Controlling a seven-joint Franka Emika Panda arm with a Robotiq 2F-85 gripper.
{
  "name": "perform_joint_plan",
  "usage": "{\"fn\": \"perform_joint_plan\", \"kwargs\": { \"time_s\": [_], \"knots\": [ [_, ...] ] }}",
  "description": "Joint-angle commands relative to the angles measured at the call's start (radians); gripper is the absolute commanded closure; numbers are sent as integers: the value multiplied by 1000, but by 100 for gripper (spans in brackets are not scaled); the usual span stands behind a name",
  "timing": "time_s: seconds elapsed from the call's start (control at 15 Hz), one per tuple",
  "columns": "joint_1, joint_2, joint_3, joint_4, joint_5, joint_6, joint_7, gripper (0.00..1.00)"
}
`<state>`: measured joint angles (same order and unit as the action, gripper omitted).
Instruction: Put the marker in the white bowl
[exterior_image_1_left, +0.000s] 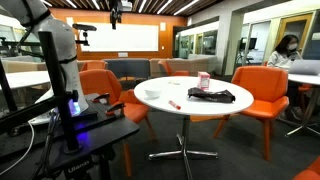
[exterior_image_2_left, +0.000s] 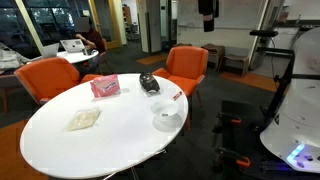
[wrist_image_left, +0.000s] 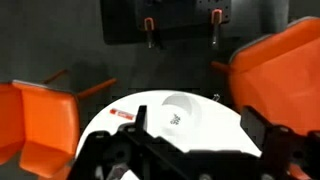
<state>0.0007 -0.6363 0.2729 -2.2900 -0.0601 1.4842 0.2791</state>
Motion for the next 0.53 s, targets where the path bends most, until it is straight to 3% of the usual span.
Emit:
{"fn": "perform_joint_plan", "kwargs": {
  "time_s": [0.0,0.47],
  "knots": [
    [32,7,-23,3,-12,-3,15,0],
    [16,11,-31,-9,3,41,63,0]
  ]
}}
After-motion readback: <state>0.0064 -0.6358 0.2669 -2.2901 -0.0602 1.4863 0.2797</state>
